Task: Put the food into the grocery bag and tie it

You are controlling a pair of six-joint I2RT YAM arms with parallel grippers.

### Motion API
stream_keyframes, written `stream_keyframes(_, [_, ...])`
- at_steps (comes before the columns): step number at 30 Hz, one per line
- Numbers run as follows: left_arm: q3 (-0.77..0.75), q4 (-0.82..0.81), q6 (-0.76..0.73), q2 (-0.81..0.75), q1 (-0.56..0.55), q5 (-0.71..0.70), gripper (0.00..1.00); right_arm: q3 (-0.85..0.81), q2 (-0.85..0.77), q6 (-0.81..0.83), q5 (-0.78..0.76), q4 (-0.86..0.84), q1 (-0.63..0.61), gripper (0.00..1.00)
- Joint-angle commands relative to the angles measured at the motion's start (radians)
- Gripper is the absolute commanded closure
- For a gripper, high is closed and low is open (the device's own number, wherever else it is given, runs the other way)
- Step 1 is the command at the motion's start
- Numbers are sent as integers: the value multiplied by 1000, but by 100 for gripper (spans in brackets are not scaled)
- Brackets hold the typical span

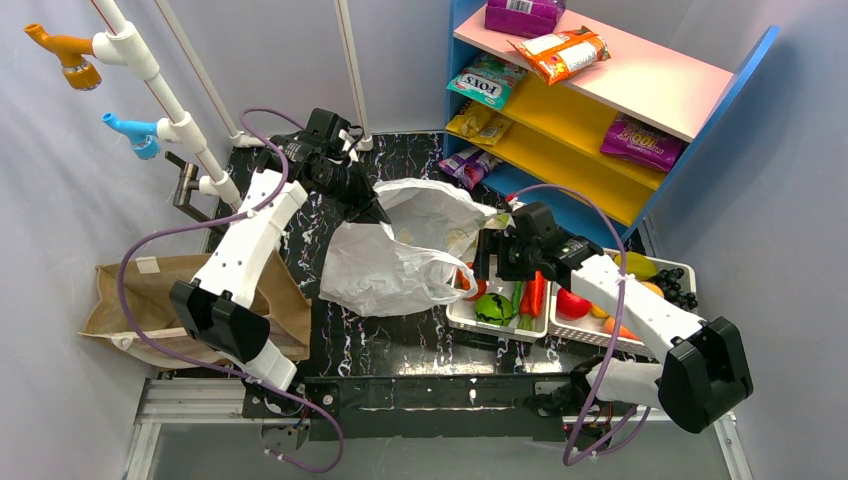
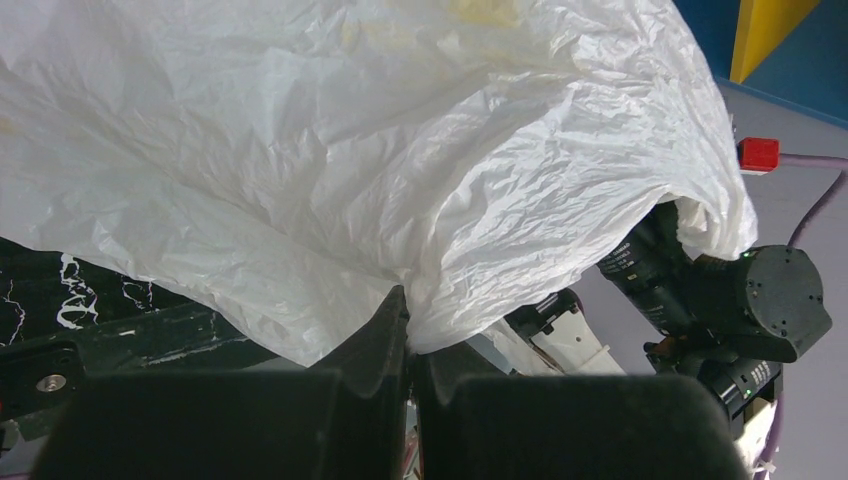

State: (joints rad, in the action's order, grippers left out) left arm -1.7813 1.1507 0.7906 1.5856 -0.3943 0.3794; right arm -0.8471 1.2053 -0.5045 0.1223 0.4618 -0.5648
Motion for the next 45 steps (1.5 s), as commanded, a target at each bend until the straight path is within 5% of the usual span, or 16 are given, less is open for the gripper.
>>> stream_keyframes(1, [-1,28,0,-49,9,-4,100,20,10,-7,-24,-151,-31,9])
stream_keyframes(16, [29,-10,-4,-66,11,18,100,-47,188,0,-68,-144,-74,9])
stream_keyframes(18, [54,-39,-5,-93,11,16,100,-63,216,11,-63,-120,-92,19])
stream_keyframes(21, [72,-46,-22,-105,11,24,100,-104,221,40,-80,-53,-96,55])
stream_keyframes(27, [92,-59,-7,-105,15,32,100,-223,38,62,-197,181,-96,76])
stream_keyframes(36, [91,-78,20,-95,19,33,100,-274,-114,62,-212,318,-96,76])
stream_keyframes(45, [93,-94,35,-93,18,50,100,-347,-220,58,1,282,-96,76])
